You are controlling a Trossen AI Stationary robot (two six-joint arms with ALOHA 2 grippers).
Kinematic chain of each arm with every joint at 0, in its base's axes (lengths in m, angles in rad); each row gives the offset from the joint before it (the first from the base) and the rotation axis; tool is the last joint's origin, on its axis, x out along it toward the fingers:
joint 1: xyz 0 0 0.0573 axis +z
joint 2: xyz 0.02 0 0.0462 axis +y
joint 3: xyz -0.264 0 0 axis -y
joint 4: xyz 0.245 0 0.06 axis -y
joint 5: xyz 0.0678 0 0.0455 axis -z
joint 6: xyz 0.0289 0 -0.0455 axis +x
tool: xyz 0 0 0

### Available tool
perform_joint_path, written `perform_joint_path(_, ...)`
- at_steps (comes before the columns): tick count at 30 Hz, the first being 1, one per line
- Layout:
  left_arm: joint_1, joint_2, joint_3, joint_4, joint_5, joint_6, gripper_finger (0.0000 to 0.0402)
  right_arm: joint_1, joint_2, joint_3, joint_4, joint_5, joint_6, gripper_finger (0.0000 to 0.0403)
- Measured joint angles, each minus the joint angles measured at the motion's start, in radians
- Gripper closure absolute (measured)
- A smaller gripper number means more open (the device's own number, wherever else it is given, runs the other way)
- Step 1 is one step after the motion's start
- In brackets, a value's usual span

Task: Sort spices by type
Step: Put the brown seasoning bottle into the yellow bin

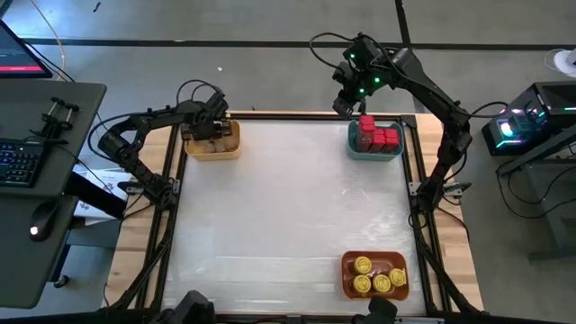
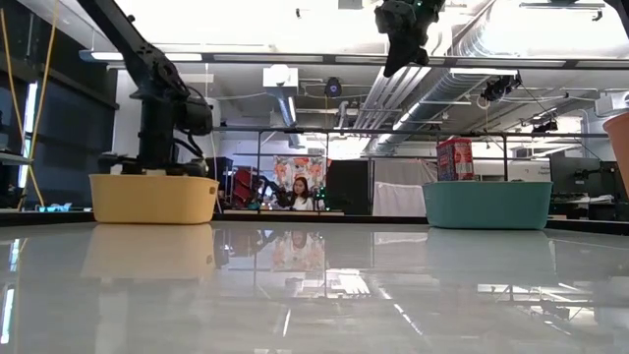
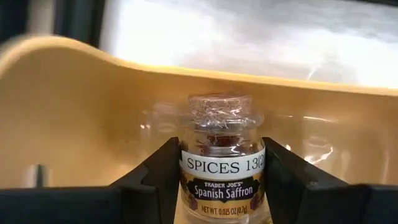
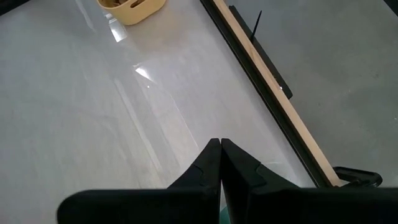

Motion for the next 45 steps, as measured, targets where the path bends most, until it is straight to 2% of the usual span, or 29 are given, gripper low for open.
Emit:
perform_joint_path(7,0.001,-0.112,0.0,0.023,-0.054,0.05,0.025,0.0,0.0,0.0,0.027,0.0,0.02,0.0403)
perform_joint_path(14,-0.05,-0.3,0.0,0.186,-0.043,0.301,0.025,0.0,0.0,0.0,0.133,0.001,0.023,0.0403)
perform_joint_path(18,-0.14,-0.407,0.0,0.271,-0.021,0.397,0.025,0.0,0.0,0.0,0.17,0.0,0.023,0.0403)
perform_joint_path(23,-0.351,-0.47,0.0,0.451,-0.024,0.4,0.025,0.0,0.0,0.0,0.196,-0.037,0.022,0.0403)
perform_joint_path(28,-0.601,-0.367,0.0,0.638,-0.172,0.436,0.0251,0.0,0.0,0.0,0.206,-0.126,0.019,0.0403)
perform_joint_path(33,-0.781,-0.167,0.0,0.837,-0.304,0.536,0.0251,0.007,0.01,0.001,0.121,-0.348,0.028,0.0403)
perform_joint_path(34,-0.802,-0.121,0.0,0.881,-0.332,0.553,0.0251,0.012,0.02,0.001,0.095,-0.367,0.04,0.0403)
perform_joint_path(39,-0.852,0.073,0.0,1.136,-0.376,0.549,0.0251,0.063,0.083,0.001,0.027,-0.284,0.081,0.0381)
perform_joint_path(42,-0.869,0.146,0.0,1.208,-0.372,0.516,0.0251,0.091,0.114,0.001,-0.006,-0.277,0.059,0.034)
perform_joint_path(45,-0.887,0.165,0.0,1.22,-0.365,0.499,0.0252,0.114,0.12,0.0,-0.01,-0.275,0.02,0.0287)
